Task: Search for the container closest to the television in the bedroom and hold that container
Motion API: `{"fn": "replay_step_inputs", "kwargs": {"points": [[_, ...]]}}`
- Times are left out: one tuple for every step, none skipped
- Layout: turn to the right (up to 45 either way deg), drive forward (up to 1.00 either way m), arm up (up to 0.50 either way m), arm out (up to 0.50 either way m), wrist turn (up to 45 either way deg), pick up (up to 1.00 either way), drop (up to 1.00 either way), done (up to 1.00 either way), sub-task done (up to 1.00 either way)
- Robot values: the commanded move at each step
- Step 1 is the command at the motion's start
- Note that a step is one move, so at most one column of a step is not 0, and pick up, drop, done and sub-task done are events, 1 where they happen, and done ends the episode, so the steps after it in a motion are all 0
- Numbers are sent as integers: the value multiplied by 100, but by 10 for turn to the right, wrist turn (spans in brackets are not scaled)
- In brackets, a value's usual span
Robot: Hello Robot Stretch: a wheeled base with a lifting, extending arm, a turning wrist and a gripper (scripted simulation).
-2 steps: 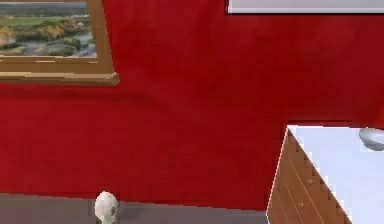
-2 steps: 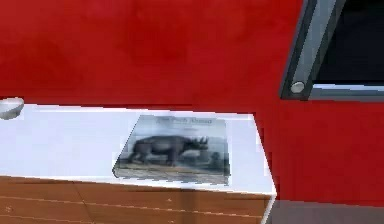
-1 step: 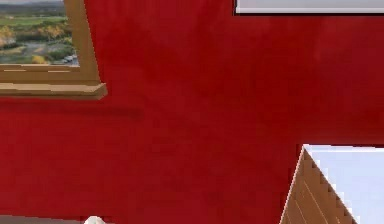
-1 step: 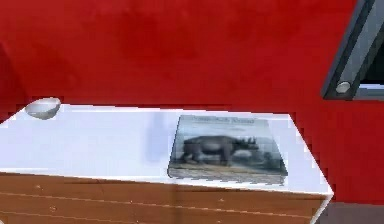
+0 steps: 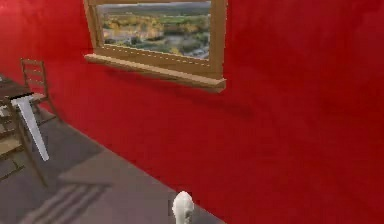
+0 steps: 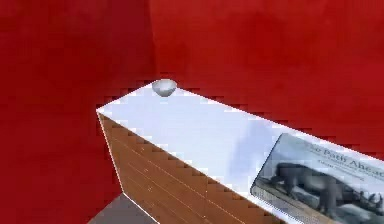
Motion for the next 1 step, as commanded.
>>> {"fn": "replay_step_inputs", "kwargs": {"points": [[450,0,0,0,0,0,0,0,0]]}}
